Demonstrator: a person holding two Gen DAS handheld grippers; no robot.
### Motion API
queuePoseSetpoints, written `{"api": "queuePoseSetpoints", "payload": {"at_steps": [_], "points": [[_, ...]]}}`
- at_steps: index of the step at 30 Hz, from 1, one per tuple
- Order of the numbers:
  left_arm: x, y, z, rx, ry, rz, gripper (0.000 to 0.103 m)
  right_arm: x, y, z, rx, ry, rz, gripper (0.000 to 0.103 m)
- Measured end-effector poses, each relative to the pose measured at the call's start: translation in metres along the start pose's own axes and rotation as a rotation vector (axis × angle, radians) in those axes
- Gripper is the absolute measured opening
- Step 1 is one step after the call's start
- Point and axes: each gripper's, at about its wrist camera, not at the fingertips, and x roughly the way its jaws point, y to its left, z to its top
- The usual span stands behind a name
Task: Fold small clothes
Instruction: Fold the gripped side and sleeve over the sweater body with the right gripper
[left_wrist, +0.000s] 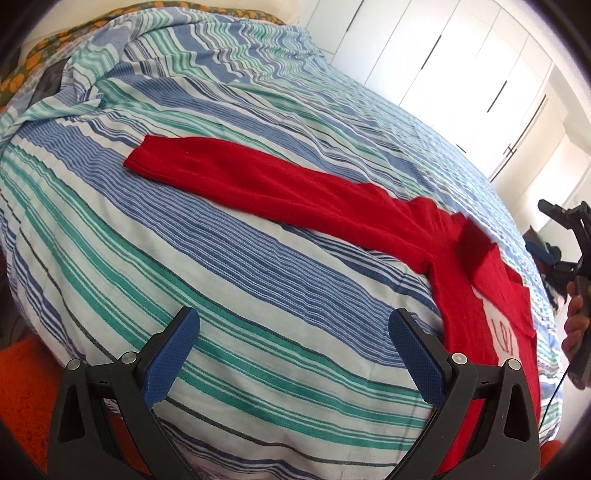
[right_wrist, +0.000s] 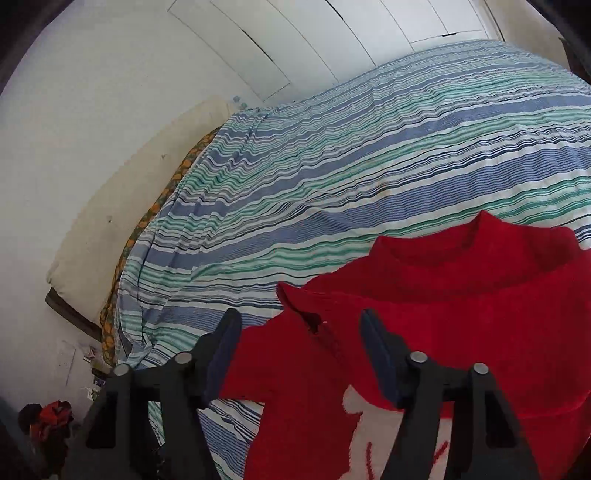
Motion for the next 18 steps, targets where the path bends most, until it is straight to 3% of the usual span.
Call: {"api": "queuePoseSetpoints", "payload": {"at_steps": [3,6,8,10,11,12,13,14,15,18], "points": [[0.0,-0.001,-0.001,0.002,0.002,0.001,0.102,-0.001,0.001,-0.017,-0.036,0.026,0.046,0.081],[0.004,-0.005,-0.002,0.018,0.009,0.004,0.102,-0.025,-0.033,-0.011,-0.007,-0.01,0.02,0.077],[0.006,-0.008,-0.002,0.03,0.015,0.005,0.102,-0.043,-0.08,-0.008,0.078,-0.022,-0.06,0.076],[0.008,-0.013,-0.003,0.045,0.019,0.005,0.102,-0.046,-0.143,-0.017,0.194,0.069,-0.208,0.076],[0.009,-0.015,-0.004,0.054,0.021,0.005,0.102,-0.046,-0.178,-0.025,0.26,0.157,-0.337,0.069],[0.009,-0.018,-0.005,0.063,0.022,0.005,0.102,-0.054,-0.203,-0.033,0.295,0.182,-0.407,0.036],[0.009,-0.019,-0.006,0.07,0.022,0.006,0.102,-0.068,-0.215,-0.036,0.294,0.151,-0.417,0.025],[0.009,-0.021,-0.007,0.077,0.022,0.006,0.102,-0.083,-0.215,-0.035,0.267,0.111,-0.46,0.03],[0.01,-0.023,-0.008,0.084,0.024,0.007,0.102,-0.095,-0.209,-0.032,0.232,0.073,-0.498,0.044],[0.015,-0.028,-0.008,0.106,0.034,0.018,0.102,-0.115,-0.18,-0.02,0.153,-0.006,-0.354,0.047]]}}
